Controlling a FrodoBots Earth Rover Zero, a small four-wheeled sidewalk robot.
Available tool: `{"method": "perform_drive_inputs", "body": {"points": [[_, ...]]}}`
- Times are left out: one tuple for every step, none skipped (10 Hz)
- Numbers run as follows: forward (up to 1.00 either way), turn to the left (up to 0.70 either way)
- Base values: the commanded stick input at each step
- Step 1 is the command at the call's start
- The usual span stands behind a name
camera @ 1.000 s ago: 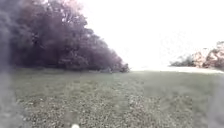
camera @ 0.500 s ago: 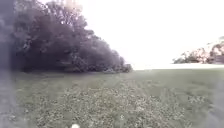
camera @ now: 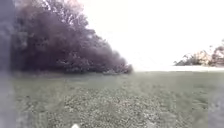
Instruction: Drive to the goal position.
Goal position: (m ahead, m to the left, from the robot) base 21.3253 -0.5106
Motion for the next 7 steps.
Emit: {"method": "perform_drive_inputs", "body": {"points": [[0.85,-0.34],[0.85,-0.34],[0.85,-0.34],[0.85,-0.34],[0.85,-0.34],[0.85,-0.34],[0.85,-0.34]]}}
